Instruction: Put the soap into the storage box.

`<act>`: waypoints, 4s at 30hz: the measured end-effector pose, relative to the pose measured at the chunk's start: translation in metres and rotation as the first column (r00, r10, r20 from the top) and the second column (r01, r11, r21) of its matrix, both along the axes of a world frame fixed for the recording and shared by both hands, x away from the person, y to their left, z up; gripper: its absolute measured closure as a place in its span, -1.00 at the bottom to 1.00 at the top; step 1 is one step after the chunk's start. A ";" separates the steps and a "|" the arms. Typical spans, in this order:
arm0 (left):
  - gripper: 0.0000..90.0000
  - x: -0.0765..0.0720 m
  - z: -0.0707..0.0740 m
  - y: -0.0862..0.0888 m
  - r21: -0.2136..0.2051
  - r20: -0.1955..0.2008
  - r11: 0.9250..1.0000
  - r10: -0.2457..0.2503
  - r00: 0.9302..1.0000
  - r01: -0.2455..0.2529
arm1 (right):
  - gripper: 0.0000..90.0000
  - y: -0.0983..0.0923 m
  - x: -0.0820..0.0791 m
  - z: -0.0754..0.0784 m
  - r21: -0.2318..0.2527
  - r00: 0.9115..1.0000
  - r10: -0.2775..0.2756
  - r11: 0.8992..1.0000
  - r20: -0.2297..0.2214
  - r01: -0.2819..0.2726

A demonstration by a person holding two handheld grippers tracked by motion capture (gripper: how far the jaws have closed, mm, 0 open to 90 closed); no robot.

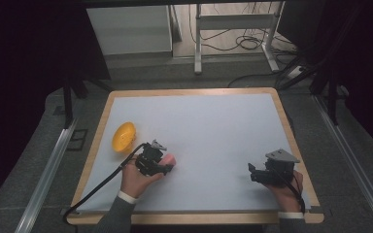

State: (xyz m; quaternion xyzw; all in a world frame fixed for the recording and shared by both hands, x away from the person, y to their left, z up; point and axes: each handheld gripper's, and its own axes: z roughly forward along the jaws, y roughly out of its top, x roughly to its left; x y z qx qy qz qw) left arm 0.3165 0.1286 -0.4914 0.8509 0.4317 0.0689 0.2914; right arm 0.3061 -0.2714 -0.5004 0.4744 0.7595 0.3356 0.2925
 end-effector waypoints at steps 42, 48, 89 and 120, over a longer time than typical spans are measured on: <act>0.33 0.003 0.019 0.058 -0.037 0.057 0.991 0.133 0.989 -0.131 | -0.90 -0.001 0.000 -0.001 -0.006 1.000 -0.006 1.000 -0.004 0.006; 0.33 0.003 0.022 0.066 -0.045 0.074 0.986 0.161 0.984 -0.158 | -0.90 -0.001 0.000 -0.001 -0.006 1.000 0.000 1.000 0.000 0.000; 0.33 0.024 0.041 0.105 -0.048 0.092 0.970 0.241 0.966 -0.238 | -0.90 -0.001 0.001 -0.002 -0.009 1.000 -0.003 1.000 -0.005 0.003; 0.33 0.048 0.043 0.124 -0.031 0.067 0.960 0.281 0.957 -0.280 | -0.90 -0.001 0.001 -0.003 -0.012 1.000 -0.008 1.000 -0.009 0.008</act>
